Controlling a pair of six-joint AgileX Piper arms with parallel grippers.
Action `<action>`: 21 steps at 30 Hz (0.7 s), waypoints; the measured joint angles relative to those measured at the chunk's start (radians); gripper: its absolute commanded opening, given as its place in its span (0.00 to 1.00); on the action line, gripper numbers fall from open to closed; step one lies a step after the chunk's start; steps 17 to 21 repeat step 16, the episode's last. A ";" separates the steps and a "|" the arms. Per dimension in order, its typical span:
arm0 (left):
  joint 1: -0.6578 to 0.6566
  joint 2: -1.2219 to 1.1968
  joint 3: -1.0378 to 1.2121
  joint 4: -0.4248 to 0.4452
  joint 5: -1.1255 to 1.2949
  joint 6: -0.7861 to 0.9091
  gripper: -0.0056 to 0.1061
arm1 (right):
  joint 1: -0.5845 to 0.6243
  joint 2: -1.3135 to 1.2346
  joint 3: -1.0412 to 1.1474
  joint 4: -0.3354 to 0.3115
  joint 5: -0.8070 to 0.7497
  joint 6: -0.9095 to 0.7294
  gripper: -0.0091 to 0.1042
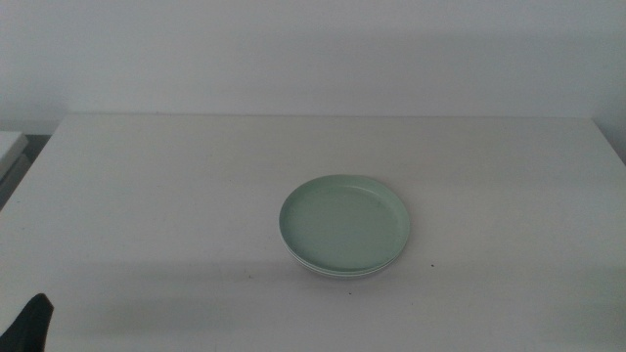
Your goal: Stack the three bowls on top of each other.
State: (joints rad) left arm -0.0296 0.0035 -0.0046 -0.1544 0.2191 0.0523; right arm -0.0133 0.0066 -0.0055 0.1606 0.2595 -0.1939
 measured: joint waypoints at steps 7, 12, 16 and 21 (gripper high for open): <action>0.000 0.000 0.004 0.000 0.000 0.000 0.89 | 0.000 -0.002 0.001 -0.018 -0.033 0.000 0.90; 0.000 0.000 0.004 0.002 -0.006 0.002 0.89 | 0.000 -0.002 0.001 -0.018 -0.041 0.000 0.90; 0.000 0.000 0.004 0.006 -0.008 0.004 0.89 | 0.000 -0.002 0.001 -0.018 -0.041 0.000 0.90; 0.000 0.000 0.004 0.006 -0.008 0.004 0.89 | 0.000 -0.002 0.001 -0.018 -0.041 0.000 0.90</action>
